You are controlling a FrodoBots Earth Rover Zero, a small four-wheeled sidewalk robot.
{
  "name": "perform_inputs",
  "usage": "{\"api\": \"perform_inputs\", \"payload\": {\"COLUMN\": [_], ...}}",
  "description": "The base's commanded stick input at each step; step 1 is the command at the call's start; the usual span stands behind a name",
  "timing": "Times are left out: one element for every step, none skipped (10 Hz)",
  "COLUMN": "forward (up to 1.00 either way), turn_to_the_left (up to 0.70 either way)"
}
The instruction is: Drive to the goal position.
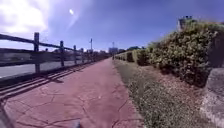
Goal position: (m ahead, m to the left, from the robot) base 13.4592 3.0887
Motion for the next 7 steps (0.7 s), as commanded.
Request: {"api": "perform_inputs", "payload": {"forward": [0.70,0.70,0.70,0.70,0.70,0.70,0.70], "turn_to_the_left": [0.00,0.00,0.17,0.32,0.35,0.35,0.35]}}
